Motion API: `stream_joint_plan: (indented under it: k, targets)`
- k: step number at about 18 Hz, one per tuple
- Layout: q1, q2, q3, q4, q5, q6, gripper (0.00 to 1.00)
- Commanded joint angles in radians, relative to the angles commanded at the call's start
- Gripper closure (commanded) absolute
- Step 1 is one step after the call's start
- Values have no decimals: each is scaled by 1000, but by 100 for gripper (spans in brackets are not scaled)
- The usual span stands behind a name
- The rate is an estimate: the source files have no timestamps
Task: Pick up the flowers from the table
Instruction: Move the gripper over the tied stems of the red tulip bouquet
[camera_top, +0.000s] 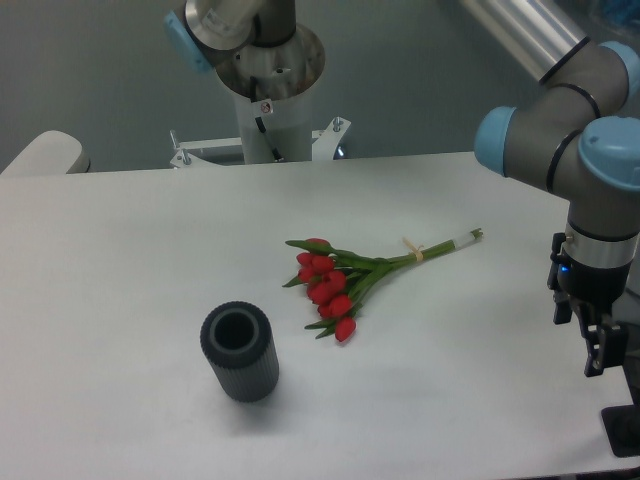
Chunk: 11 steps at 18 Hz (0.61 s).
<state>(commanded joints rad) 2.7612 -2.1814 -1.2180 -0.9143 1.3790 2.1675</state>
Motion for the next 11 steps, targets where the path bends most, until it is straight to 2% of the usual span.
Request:
stream_joint_plan:
  k: [6, 9, 11]
  targets:
    - [-6, 28, -51, 0, 14, -2, 0]
    - [-12, 66, -109, 0, 8, -76, 0]
    - [-29, 101, -153, -9, 15, -188, 0]
